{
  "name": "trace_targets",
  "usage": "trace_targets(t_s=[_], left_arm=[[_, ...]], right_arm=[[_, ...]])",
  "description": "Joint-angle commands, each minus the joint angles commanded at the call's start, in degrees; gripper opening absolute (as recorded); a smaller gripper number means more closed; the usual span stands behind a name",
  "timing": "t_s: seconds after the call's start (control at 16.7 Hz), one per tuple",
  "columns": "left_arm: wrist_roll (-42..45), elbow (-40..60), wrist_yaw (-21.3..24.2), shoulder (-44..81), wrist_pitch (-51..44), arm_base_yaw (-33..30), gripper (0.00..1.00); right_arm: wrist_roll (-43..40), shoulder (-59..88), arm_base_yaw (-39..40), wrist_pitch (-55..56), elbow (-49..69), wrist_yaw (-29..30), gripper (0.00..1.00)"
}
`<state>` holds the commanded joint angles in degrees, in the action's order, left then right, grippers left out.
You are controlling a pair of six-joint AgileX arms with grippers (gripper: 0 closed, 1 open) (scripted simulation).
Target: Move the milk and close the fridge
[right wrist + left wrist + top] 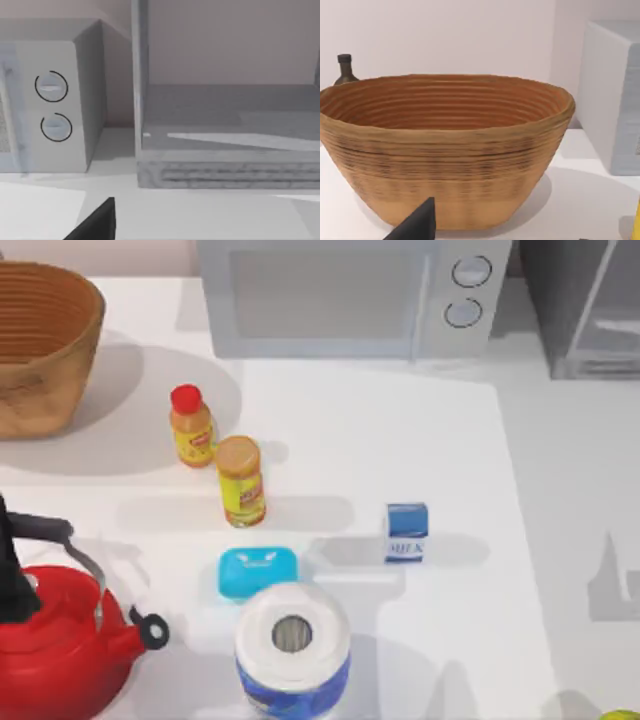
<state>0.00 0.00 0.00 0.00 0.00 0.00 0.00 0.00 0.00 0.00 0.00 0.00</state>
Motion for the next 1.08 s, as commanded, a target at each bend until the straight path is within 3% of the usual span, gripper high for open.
trace_targets(t_s=[0.24, 0.42, 0.9, 1.08], left_arm=[[0.0, 0.0, 0.0, 0.0, 0.0, 0.0, 1.0], [0.0, 0.0, 0.0, 0.0, 0.0, 0.0, 1.0], [0.0, 0.0, 0.0, 0.0, 0.0, 0.0, 1.0], [0.0, 0.0, 0.0, 0.0, 0.0, 0.0, 1.0]], right_arm=[[-0.3, 1.55, 0.73, 1.59, 0.01, 1.91, 1.0], [-0.31, 7.55, 6.07, 7.54, 0.19, 8.91, 1.0], [0.48, 30.51, 39.76, 28.27, 0.66, 35.4, 1.0], [0.53, 37.72, 48.33, 35.13, 0.89, 45.12, 1.0]])
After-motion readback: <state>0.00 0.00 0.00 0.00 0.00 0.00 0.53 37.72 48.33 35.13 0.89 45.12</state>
